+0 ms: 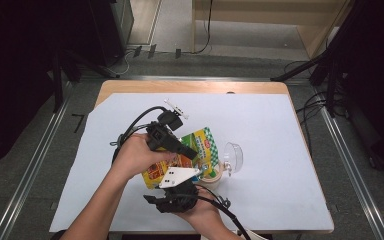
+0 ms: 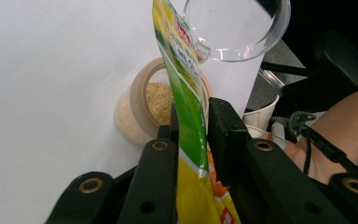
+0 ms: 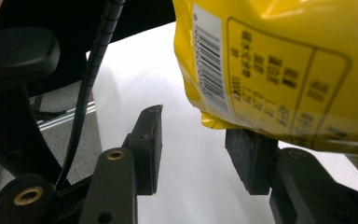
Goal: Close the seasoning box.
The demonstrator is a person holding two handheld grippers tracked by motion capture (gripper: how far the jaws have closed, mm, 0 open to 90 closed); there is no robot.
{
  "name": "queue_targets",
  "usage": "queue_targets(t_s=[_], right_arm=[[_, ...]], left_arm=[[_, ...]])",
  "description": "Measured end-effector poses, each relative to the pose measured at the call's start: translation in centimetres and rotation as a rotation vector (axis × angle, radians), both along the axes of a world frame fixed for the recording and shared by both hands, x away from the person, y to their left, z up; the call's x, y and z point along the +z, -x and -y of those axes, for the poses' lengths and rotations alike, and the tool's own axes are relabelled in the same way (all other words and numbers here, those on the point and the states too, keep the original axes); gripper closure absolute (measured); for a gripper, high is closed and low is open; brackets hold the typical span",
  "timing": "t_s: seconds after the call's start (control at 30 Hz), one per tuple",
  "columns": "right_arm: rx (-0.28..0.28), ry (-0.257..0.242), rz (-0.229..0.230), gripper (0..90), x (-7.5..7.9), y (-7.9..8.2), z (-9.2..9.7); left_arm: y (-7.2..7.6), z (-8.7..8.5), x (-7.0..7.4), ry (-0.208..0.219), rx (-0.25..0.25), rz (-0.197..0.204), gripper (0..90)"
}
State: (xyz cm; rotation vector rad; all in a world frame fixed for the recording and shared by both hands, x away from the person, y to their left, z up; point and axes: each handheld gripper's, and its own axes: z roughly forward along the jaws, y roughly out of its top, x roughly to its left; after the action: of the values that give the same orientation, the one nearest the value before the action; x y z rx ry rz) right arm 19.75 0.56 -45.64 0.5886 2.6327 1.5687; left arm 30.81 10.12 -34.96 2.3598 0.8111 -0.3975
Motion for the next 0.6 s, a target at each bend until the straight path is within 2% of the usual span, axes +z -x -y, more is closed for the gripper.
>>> queue_targets(t_s=[0.23,0.43,0.6], right_arm=[[0.005,0.01,-0.021,54.4,-0.4,0.1,-0.3],[0.01,0.031,-0.031,53.0,-0.7,0.3,-0.3],[-0.004,0.039,-0.023,52.7,-1.1,0.2,-0.1]], left_arm=[[0.2,-1.5,0.2,0.006,-0.009,-0.004,87.8],[0.3,-2.2,0.1,0.001,-0.023,-0.001,88.2],[0.2,-2.9,0.2,0.016,-0.037,0.005,88.4]])
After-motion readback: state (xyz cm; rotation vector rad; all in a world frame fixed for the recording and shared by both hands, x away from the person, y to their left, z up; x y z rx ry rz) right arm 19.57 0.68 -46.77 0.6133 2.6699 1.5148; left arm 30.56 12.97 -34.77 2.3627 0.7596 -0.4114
